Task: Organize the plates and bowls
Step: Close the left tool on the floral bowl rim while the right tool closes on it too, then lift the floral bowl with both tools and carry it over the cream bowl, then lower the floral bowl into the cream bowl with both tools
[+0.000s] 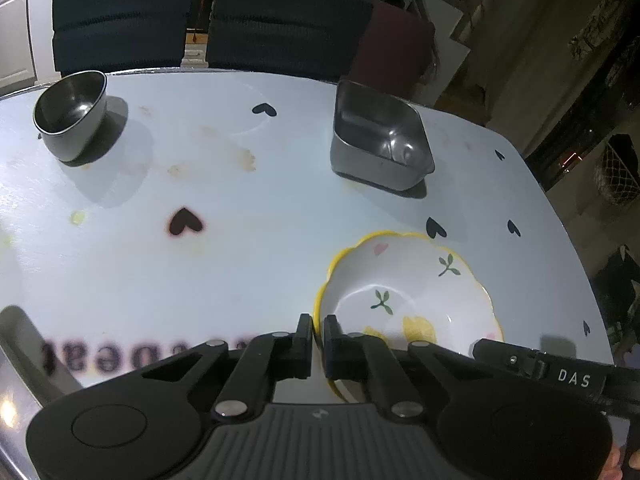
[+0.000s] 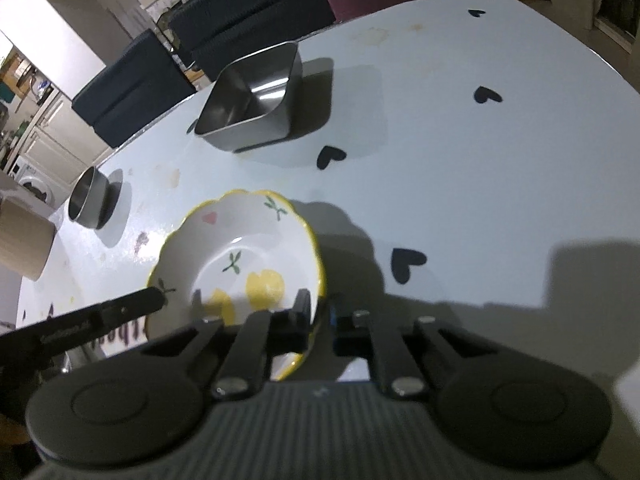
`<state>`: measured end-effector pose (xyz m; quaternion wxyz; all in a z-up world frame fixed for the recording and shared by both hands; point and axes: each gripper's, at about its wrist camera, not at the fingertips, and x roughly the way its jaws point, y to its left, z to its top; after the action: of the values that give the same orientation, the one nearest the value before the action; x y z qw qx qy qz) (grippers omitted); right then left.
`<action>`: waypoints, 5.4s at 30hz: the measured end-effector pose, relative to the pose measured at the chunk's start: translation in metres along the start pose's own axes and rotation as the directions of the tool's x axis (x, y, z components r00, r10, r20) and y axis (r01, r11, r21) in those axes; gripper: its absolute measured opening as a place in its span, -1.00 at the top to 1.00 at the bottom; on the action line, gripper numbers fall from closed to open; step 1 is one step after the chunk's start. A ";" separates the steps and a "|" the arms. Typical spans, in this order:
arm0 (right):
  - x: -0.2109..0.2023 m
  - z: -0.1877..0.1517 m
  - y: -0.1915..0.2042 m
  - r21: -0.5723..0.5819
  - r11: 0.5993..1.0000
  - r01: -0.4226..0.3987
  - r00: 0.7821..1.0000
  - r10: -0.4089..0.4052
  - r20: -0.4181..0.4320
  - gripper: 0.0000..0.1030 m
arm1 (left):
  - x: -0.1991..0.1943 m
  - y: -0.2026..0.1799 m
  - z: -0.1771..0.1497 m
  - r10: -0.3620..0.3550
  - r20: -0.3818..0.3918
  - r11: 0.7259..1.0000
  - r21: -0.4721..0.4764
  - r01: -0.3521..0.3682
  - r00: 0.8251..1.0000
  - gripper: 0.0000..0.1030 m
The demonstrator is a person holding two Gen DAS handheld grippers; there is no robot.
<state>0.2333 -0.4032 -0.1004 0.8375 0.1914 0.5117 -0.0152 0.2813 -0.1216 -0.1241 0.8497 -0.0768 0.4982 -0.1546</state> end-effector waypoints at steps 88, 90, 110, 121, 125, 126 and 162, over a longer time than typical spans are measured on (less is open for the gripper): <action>-0.066 -0.106 0.110 -0.251 0.957 -0.149 0.989 0.148 -0.023 0.79 | -0.158 0.083 -0.129 0.069 0.086 0.996 -0.069 -0.063 0.994 0.79; -0.066 -0.107 0.110 -0.258 0.956 -0.143 0.990 0.142 -0.022 0.79 | -0.156 0.082 -0.130 0.071 0.076 0.996 -0.064 -0.066 0.995 0.79; -0.056 -0.108 0.114 -0.296 0.951 -0.085 0.996 0.075 -0.045 0.79 | -0.133 0.074 -0.140 0.074 -0.017 0.997 0.021 -0.074 0.997 0.65; -0.054 -0.106 0.110 -0.279 0.957 -0.074 0.997 0.066 -0.039 0.81 | -0.130 0.076 -0.137 0.054 -0.037 0.998 0.013 -0.053 0.998 0.64; -0.054 -0.105 0.110 -0.275 0.959 -0.069 0.997 0.062 -0.036 0.81 | -0.134 0.074 -0.135 0.082 -0.016 0.996 0.030 -0.082 0.996 0.64; -0.054 -0.105 0.110 -0.274 0.960 -0.065 0.998 0.058 -0.033 0.84 | -0.135 0.076 -0.135 0.081 -0.011 0.996 0.025 -0.081 0.997 0.64; -0.031 -0.108 0.123 -0.323 0.945 -0.049 0.995 0.016 -0.103 0.81 | -0.145 0.084 -0.132 0.073 0.026 0.997 0.010 -0.073 0.997 0.78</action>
<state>0.1537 -0.2581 -0.0797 0.8313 0.0597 0.5448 0.0928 0.1161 0.0099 -0.0936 0.8616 -0.0560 0.4888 -0.1250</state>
